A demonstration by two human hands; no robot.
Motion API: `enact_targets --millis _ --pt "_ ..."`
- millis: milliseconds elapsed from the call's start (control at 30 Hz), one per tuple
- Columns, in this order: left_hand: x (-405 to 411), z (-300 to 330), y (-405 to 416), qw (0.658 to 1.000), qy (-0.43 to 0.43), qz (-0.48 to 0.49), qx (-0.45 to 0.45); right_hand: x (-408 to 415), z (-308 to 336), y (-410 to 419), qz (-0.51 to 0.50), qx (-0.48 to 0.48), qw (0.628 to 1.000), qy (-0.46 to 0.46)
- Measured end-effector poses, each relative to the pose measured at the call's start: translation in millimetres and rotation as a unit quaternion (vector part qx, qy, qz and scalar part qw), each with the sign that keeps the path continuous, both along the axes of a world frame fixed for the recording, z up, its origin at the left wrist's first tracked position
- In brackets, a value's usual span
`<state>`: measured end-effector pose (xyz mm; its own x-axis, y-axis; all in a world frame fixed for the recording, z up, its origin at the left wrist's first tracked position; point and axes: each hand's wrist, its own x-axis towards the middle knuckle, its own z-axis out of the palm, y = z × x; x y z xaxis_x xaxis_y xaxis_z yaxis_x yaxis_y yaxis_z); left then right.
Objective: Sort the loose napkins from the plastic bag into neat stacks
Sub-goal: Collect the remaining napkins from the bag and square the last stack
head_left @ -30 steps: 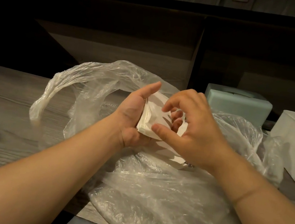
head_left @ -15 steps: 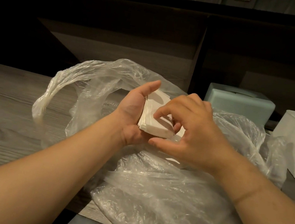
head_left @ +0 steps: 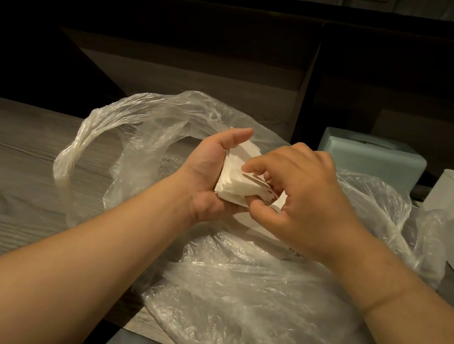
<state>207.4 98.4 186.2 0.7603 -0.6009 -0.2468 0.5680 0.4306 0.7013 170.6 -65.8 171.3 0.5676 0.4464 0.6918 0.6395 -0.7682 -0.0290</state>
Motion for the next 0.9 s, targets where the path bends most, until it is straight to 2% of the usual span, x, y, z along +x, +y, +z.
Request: enact_targets --millis 133,200,267,300,333,400,433,467,600,700,900 --pt "1 -1 0 1.0 -0.002 0.002 0.003 1 1 2 -0.009 0.012 0.999 -0.038" --pt "0 0 -1 1.0 -0.006 0.008 0.011 -1 1 5 0.003 0.061 0.997 -0.035" --pt "3 -2 -1 0.999 -0.012 0.025 0.025 -5 3 5 0.044 0.151 0.988 0.009" --pt "5 -2 -1 0.999 -0.014 0.032 0.032 -8 8 5 0.087 0.22 0.97 0.057" --pt "6 -2 -1 0.999 -0.013 0.034 0.035 -12 14 3 0.14 0.299 0.937 0.117" --pt "6 -3 -1 0.999 -0.014 0.024 0.039 -14 26 -4 0.215 0.424 0.853 0.216" --pt "6 -4 -1 0.999 -0.019 0.012 0.042 -13 31 -8 0.222 0.453 0.823 0.26" --pt "5 -5 -1 0.999 -0.027 -0.003 0.045 -13 34 -11 0.217 0.458 0.81 0.297" --pt "-2 -8 -3 0.993 -0.058 -0.095 0.039 -8 29 -14 0.114 0.392 0.841 0.355" --pt "-5 -9 -4 0.986 -0.074 -0.151 0.018 -7 25 -10 0.058 0.367 0.861 0.347" --pt "-6 -11 -4 0.978 -0.106 -0.182 0.008 -8 21 -2 0.006 0.38 0.863 0.333"
